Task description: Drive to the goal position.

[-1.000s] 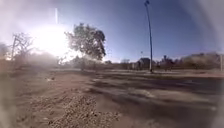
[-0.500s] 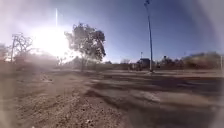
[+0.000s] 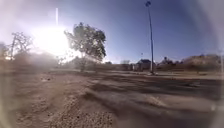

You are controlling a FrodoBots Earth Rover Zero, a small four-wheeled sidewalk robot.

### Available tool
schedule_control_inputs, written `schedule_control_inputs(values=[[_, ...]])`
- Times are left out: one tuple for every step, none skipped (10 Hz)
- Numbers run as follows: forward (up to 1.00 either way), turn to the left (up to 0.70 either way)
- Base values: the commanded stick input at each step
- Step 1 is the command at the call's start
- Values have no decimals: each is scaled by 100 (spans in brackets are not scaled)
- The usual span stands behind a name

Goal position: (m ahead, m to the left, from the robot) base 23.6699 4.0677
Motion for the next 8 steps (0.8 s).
schedule_control_inputs(values=[[50,0],[50,0],[50,0],[50,0],[50,0],[50,0],[50,0],[50,0]])
